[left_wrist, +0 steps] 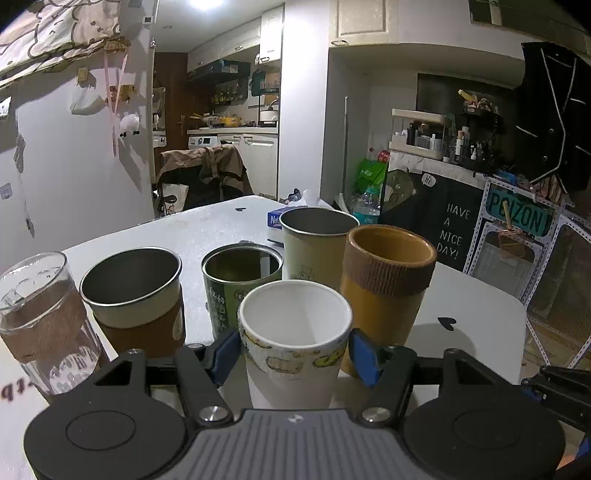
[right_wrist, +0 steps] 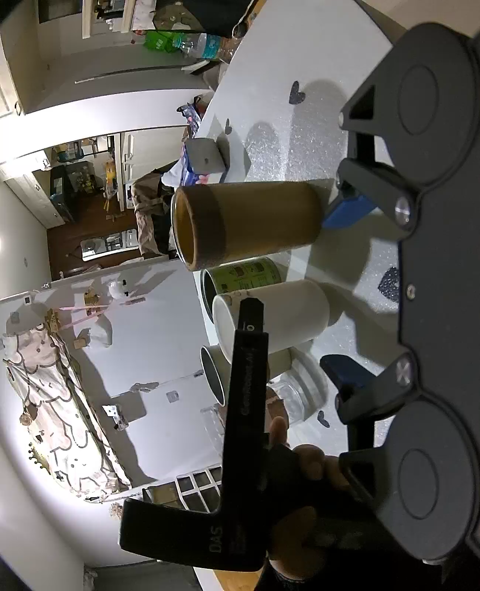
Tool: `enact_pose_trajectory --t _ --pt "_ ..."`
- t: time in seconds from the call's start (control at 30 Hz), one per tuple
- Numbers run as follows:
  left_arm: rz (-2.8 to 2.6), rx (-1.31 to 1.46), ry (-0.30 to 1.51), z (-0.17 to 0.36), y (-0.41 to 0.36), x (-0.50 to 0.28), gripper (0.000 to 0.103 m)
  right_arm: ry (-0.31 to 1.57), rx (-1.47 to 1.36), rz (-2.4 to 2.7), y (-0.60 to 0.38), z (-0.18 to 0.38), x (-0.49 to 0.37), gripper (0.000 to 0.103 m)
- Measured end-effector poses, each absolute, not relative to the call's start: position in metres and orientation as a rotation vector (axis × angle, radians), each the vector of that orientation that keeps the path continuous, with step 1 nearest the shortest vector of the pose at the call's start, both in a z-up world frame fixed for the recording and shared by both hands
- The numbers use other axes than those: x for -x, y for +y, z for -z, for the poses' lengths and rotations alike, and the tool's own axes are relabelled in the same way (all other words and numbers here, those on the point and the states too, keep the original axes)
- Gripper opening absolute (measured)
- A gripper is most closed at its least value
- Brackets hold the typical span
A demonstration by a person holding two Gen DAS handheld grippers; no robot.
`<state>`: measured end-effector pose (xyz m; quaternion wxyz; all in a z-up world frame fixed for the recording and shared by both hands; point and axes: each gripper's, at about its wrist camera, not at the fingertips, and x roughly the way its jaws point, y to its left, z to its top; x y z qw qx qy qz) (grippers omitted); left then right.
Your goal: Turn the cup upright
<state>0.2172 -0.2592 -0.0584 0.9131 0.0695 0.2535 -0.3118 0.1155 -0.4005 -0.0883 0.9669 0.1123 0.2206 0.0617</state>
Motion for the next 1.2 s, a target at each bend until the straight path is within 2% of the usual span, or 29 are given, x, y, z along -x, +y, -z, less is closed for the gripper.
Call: enact_pose_trajectory --t 0.07,0.47,0.83,0.97,1.2 --pt "0.644 -0.136 0.535 0.059 -0.259 -0.219 0.077 0.444 -0.227 -0.129 -0.401 0.088 -0.115 0.076" --pt "0.63 -0.101 0.529 0.043 -0.238 -0.207 0.078 0.425 -0.208 -0.119 -0.396 0.078 -0.11 0.076" --pt "0.516 -0.107 0.438 0.01 -0.163 -0.149 0.079 0.328 -0.16 -0.092 -0.369 0.048 -0.086 0.077" --pt "0.472 -0.094 0.416 0.007 -0.132 -0.126 0.085 0.309 -0.141 -0.093 -0.351 0.041 -0.073 0.078" --pt "0.376 -0.066 0.391 0.007 -0.084 -0.087 0.102 0.287 -0.105 -0.096 -0.318 0.034 -0.054 0.083"
